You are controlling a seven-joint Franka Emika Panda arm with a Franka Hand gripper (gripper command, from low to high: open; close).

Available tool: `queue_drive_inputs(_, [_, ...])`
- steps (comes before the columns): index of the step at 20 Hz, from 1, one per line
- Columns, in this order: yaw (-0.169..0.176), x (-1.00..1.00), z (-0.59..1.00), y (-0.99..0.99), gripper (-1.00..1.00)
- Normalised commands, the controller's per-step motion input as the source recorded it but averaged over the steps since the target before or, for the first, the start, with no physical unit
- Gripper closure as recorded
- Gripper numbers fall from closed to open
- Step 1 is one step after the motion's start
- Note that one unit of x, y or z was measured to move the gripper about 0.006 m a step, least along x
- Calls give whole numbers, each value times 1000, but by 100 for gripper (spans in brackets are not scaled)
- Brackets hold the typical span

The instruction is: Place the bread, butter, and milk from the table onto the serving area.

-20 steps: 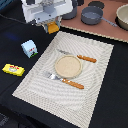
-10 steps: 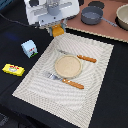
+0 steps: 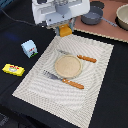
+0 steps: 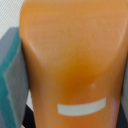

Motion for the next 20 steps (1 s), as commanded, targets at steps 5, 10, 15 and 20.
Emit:
queue_drive_inputs(5, [-11,889,40,-474,100])
queue_drive_inputs(10, [-18,845,-11,-499,100])
queue_drive_inputs(15, [-23,763,-183,-533,100])
queue_drive_inputs(20, [-23,666,-192,-501,100])
